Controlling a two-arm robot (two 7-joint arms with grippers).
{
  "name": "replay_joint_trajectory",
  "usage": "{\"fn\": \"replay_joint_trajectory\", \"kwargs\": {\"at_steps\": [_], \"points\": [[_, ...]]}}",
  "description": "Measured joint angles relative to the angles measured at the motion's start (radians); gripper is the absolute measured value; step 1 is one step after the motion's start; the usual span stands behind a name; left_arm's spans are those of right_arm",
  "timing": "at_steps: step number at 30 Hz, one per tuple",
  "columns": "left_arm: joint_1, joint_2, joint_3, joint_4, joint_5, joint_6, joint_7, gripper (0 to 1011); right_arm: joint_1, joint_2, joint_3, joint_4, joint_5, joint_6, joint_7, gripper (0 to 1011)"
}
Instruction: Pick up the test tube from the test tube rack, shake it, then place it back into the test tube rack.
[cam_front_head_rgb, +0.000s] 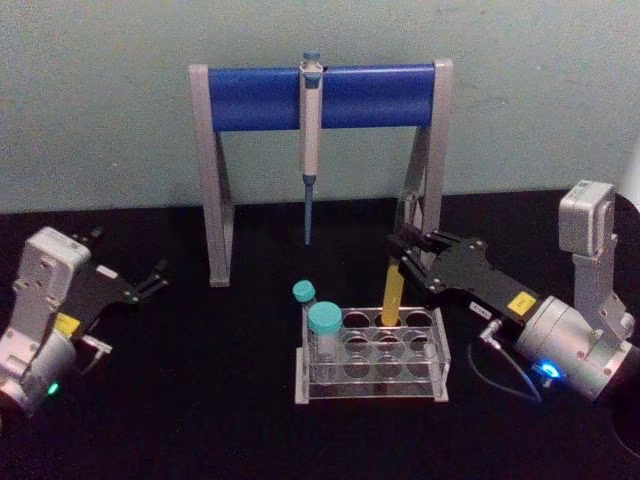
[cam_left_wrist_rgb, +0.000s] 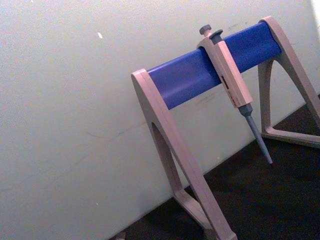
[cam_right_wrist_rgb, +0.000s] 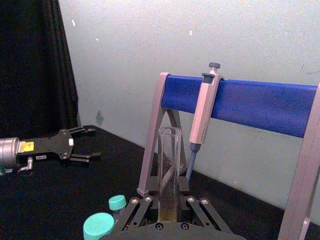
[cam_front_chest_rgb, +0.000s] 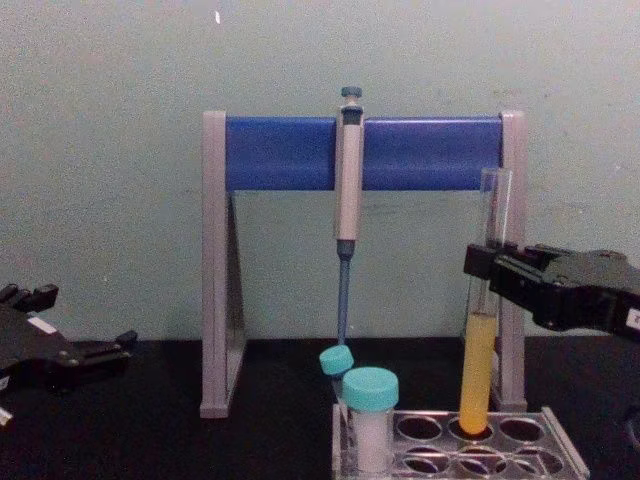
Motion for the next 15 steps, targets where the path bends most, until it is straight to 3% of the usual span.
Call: {"fn": "replay_joint_trajectory", "kwargs": {"at_steps": [15], "points": [[0.000,0.000,0.000,0.000,0.000,0.000,0.000,1010,-0.006,-0.005,-0.015,0.032,-0.016,-0.015,0.011,221]]}}
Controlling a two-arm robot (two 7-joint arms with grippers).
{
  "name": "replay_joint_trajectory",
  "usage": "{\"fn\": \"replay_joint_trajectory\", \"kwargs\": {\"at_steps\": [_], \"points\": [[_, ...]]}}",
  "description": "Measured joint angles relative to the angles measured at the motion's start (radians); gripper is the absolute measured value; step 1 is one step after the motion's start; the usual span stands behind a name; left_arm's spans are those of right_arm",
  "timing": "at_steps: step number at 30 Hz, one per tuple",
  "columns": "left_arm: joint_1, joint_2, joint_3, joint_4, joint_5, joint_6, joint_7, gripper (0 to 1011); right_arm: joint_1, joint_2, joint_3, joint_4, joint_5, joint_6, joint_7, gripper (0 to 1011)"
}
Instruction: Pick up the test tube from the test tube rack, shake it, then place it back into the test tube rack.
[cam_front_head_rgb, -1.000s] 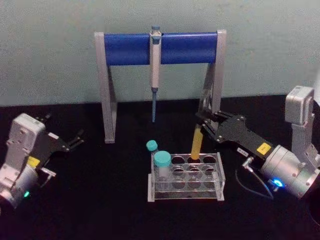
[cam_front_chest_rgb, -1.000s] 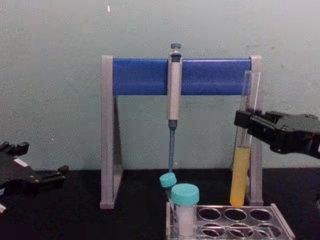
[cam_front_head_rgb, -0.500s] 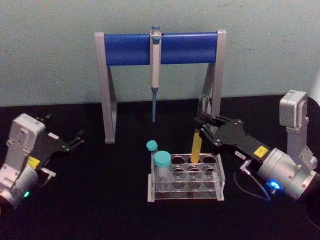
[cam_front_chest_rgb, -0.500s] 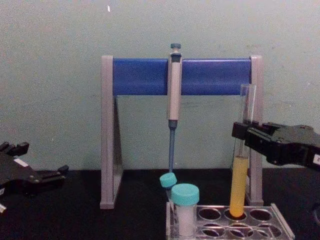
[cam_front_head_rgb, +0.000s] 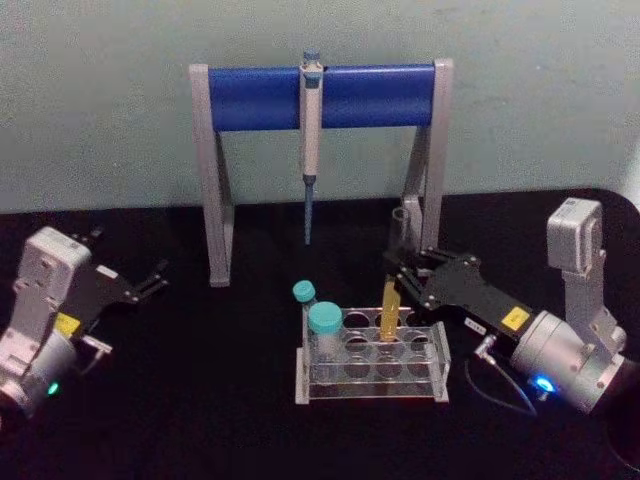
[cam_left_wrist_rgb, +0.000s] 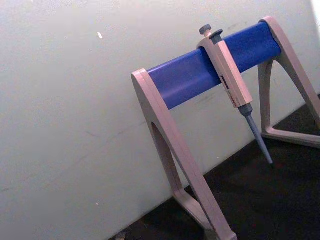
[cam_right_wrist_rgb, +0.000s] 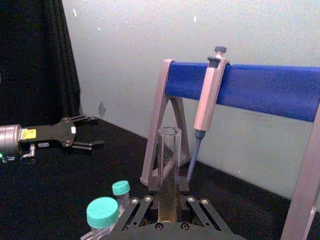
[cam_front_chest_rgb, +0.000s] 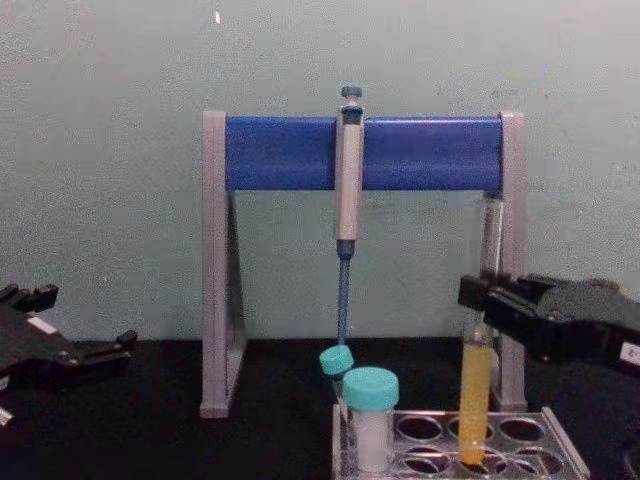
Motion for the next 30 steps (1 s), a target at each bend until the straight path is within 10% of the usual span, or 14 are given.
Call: {"fn": "replay_joint_trajectory", "kwargs": {"at_steps": [30], "points": [[0.000,0.000,0.000,0.000,0.000,0.000,0.000,1010,-0.014,-0.029,0.000,0.051,-0.024,0.005,-0.018,221]]}}
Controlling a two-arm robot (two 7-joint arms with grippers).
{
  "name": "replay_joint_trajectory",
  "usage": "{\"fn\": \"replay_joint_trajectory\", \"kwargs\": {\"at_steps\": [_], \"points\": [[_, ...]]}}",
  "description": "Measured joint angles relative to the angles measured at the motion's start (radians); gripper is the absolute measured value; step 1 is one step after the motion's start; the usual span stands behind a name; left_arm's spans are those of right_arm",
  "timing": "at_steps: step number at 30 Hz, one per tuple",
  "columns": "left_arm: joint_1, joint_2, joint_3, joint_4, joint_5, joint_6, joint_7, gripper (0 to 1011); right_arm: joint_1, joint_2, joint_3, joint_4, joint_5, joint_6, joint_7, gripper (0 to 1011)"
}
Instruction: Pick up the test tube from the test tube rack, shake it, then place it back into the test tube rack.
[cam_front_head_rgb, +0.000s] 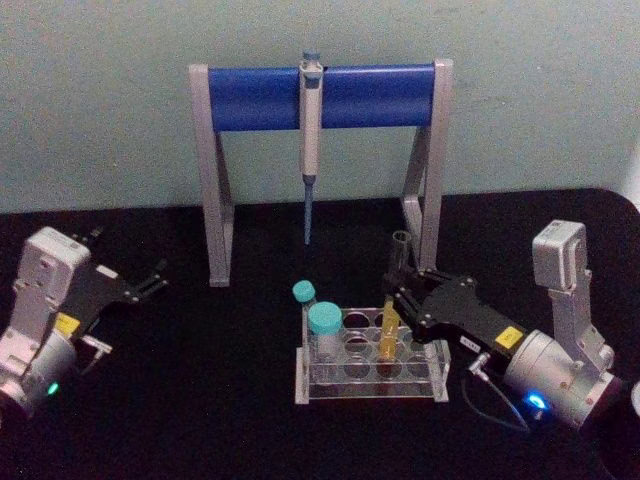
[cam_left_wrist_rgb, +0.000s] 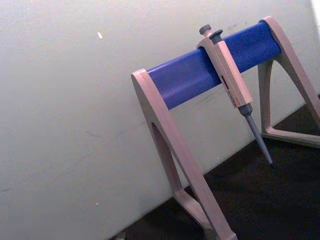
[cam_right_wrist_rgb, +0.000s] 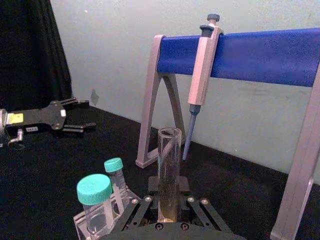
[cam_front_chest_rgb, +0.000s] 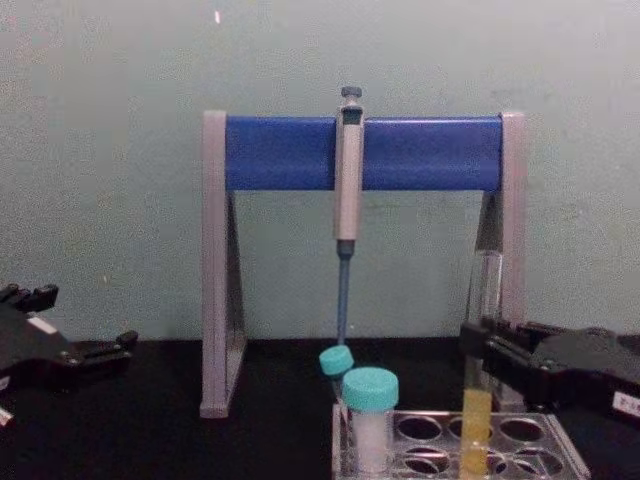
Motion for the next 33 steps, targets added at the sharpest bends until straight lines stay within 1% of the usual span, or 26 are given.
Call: {"fn": "replay_joint_trajectory", "kwargs": {"at_steps": [13,26,28,30,32,33], "points": [[0.000,0.000,0.000,0.000,0.000,0.000,0.000,1010,0.002,-0.010,-0.003,0.013,-0.011,0.003,-0.005,221],[0.000,0.000,0.000,0.000,0.000,0.000,0.000,1010,0.001,-0.010,-0.003,0.013,-0.013,0.005,-0.006,221],[0.000,0.000,0.000,0.000,0.000,0.000,0.000,1010,0.001,-0.010,-0.003,0.013,-0.014,0.008,-0.006,248],[0.000,0.000,0.000,0.000,0.000,0.000,0.000,1010,0.001,-0.010,-0.003,0.013,-0.014,0.008,-0.006,302],[0.000,0.000,0.000,0.000,0.000,0.000,0.000,1010,0.001,-0.009,-0.003,0.013,-0.014,0.008,-0.006,379],[0.000,0.000,0.000,0.000,0.000,0.000,0.000,1010,0.001,-0.009,-0.003,0.013,-0.014,0.008,-0.006,393]]}}
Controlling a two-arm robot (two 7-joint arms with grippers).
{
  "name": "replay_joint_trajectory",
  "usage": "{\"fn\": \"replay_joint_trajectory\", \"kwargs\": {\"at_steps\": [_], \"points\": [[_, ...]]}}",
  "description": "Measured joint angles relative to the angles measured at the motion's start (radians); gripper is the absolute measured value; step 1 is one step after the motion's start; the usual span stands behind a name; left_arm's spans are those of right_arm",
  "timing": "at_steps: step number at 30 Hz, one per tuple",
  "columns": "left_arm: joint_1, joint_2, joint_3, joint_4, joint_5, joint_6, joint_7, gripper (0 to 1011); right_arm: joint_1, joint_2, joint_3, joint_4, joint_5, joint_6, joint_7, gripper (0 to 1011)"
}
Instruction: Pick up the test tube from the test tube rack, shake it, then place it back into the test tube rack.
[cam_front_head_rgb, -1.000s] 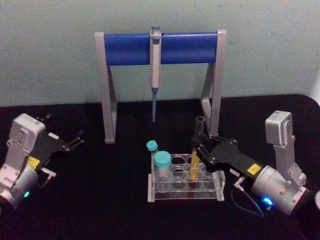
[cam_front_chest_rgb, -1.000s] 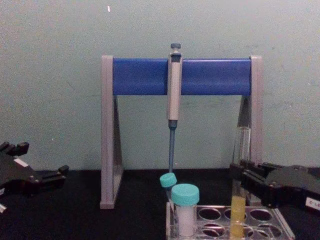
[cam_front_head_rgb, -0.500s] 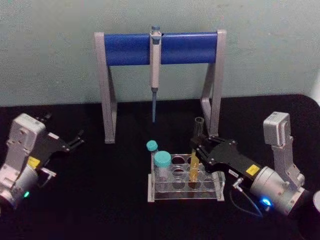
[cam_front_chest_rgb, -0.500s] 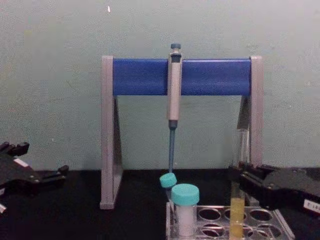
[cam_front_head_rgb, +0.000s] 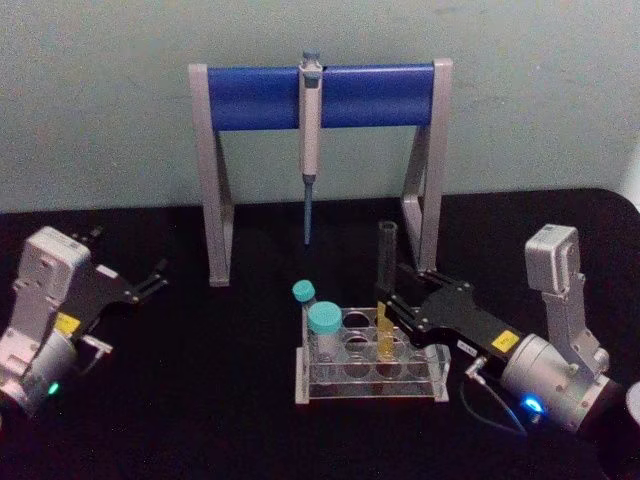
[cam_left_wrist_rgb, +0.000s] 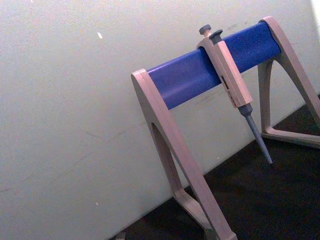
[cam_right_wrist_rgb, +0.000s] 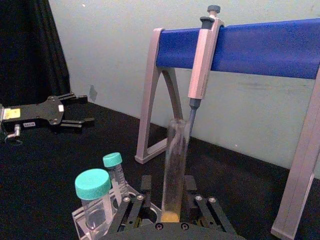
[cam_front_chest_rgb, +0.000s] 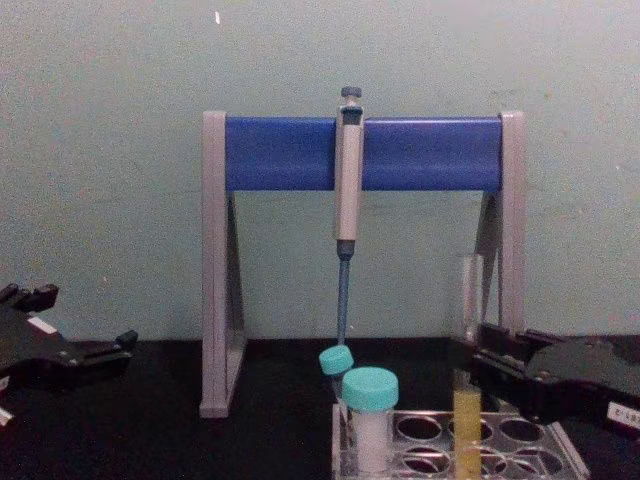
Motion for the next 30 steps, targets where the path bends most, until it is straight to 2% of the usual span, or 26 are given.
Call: {"fn": "replay_joint_trajectory", "kwargs": {"at_steps": [11,12,15,19,30], "points": [[0.000,0.000,0.000,0.000,0.000,0.000,0.000,1010,0.000,0.000,0.000,0.000,0.000,-0.001,0.001,737],[0.000,0.000,0.000,0.000,0.000,0.000,0.000,1009,0.000,0.000,0.000,0.000,0.000,-0.001,0.001,792],[0.000,0.000,0.000,0.000,0.000,0.000,0.000,1010,0.000,0.000,0.000,0.000,0.001,-0.001,0.001,847],[0.000,0.000,0.000,0.000,0.000,0.000,0.000,1010,0.000,0.000,0.000,0.000,0.001,-0.001,0.001,981],[0.000,0.000,0.000,0.000,0.000,0.000,0.000,1010,0.000,0.000,0.000,0.000,0.002,-0.002,0.001,1000]]}}
